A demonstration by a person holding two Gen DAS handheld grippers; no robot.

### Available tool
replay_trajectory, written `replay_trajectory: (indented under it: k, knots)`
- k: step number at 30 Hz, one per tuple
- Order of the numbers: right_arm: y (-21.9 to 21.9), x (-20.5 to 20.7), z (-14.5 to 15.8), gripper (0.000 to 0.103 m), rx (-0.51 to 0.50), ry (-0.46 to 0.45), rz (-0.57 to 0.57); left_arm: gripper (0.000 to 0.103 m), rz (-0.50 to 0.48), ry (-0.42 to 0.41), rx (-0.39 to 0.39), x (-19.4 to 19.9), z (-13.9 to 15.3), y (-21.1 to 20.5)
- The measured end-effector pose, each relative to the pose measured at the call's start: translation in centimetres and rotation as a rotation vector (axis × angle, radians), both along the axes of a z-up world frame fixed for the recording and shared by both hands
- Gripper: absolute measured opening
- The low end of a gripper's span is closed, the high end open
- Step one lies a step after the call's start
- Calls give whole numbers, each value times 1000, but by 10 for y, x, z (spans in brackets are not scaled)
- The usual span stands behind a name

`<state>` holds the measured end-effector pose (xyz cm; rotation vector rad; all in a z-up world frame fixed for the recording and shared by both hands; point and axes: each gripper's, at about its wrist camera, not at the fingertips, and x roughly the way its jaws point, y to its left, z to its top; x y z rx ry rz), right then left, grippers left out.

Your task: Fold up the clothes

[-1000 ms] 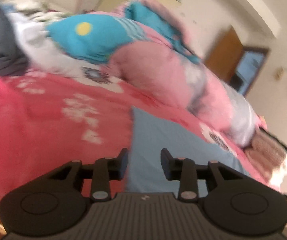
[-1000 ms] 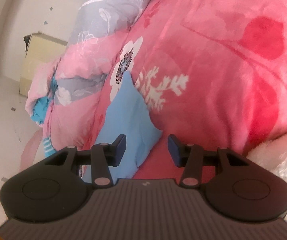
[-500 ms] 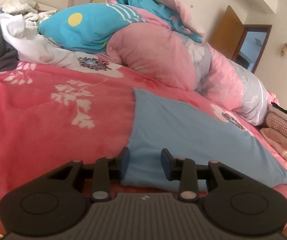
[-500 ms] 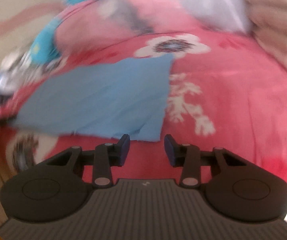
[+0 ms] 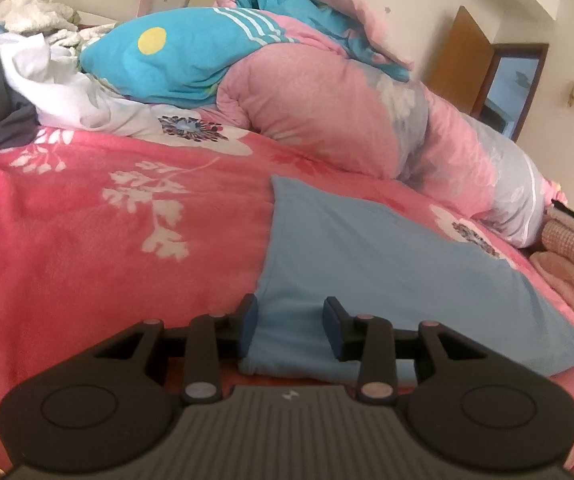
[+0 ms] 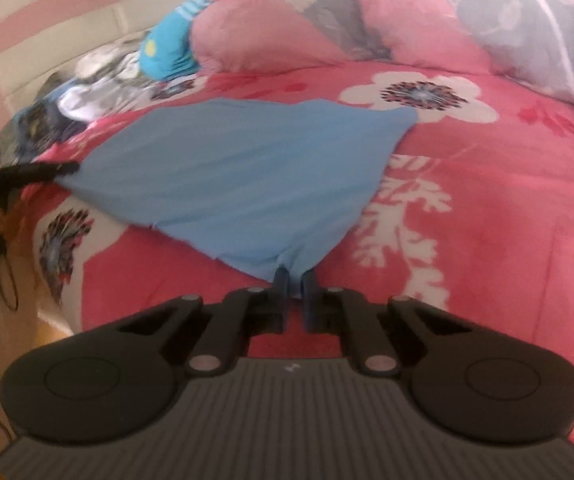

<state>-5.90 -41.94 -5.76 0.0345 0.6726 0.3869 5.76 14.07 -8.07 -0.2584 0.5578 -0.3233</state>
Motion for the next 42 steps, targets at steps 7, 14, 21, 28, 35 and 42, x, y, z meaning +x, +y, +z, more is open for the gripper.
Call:
replay_trajectory:
  k: [7, 14, 21, 28, 35, 42]
  knots:
    - [-17, -15, 21, 2, -61, -134, 82, 38, -7, 9, 45, 2, 3, -5]
    - [-18, -12, 3, 2, -200, -128, 110, 38, -9, 6, 57, 2, 3, -6]
    - [-21, -20, -2, 2, -246, -117, 55, 38, -19, -3, 20, 2, 1, 0]
    - [-46, -27, 21, 4, -187, -55, -196, 38, -22, -2, -35, 3, -1, 7]
    - [-43, -32, 34, 23, 462, 143, -472, 38, -18, -3, -68, 2, -3, 10]
    - [-36, -27, 5, 25, 750, 309, -689, 38, -25, 6, -122, 5, -5, 18]
